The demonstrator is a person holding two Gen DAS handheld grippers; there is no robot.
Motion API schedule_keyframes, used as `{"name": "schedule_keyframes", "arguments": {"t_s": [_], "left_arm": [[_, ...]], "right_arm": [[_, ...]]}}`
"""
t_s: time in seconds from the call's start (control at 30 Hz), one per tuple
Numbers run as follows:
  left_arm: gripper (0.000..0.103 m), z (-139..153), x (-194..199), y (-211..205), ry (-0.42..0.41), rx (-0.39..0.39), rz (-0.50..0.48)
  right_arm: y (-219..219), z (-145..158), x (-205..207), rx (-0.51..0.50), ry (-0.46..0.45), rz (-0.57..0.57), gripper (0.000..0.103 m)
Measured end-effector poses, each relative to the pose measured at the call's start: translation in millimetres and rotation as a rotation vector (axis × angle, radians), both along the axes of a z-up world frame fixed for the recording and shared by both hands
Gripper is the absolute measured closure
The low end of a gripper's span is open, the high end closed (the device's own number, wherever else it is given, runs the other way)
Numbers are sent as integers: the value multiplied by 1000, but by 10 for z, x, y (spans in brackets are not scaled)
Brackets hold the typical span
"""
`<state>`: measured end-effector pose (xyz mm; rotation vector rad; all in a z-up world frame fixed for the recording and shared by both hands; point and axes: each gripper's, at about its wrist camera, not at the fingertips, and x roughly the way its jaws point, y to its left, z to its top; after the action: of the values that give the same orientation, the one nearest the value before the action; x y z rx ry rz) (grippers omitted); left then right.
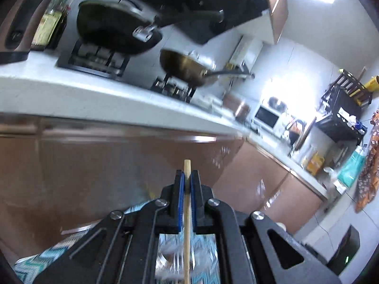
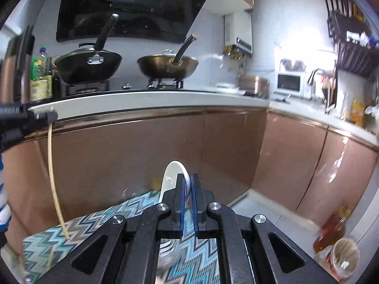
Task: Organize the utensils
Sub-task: 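Grasp and lift the chopstick with left tool while right tool grasps and lifts the spoon, then drop the chopstick into the wire utensil holder with left tool while right tool drops the spoon in, then withdraw both open tools from the holder back over the loose utensils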
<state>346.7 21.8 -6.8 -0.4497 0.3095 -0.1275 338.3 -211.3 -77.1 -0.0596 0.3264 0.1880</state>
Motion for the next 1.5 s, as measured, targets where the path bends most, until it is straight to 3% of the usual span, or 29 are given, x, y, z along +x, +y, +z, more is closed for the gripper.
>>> {"name": "schedule_keyframes", "arguments": {"t_s": [0.13,0.27,0.47,0.63,0.77,1.03,1.27,1.5], "left_arm": [[99,-165,237,-274,-50,60,65],[98,-536,470,-467,-67,154,107],[98,-990,614,-546,-42,216,110],[97,-1197,638,-571,-5,227,97],[89,-1185,567,-564,3,219,81],[66,-855,48,-392,-36,230,108],[55,-594,-636,-252,-46,330,123],[49,-452,-1408,-104,-35,389,135]], "right_arm": [[113,-230,186,-36,-42,-42,98],[190,-523,335,-51,-57,-78,97],[302,-871,493,-47,-28,-62,95],[310,-1030,468,-28,-3,-33,91],[281,-942,359,-14,-26,-27,62],[157,-551,-52,0,-60,-51,55],[40,-375,-694,9,-15,-57,33],[-27,-215,-1349,8,7,-99,23]]}}
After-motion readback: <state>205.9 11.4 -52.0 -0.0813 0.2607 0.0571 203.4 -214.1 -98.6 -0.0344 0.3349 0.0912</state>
